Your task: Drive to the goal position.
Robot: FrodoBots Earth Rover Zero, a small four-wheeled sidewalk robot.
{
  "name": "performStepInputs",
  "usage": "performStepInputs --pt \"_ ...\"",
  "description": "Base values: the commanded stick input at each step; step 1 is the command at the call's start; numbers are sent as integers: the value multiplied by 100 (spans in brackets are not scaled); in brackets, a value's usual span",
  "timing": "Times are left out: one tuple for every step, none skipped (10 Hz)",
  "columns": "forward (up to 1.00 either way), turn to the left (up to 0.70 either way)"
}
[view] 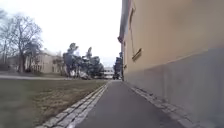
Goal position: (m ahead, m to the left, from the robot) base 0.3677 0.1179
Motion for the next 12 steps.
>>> performStepInputs --pt "100 0" --pt "100 0" --pt "100 0" --pt "100 0" --pt "100 0" --pt "100 0" --pt "100 0" --pt "100 0" --pt "100 0" --pt "100 0" --pt "100 -24" --pt "100 -40"
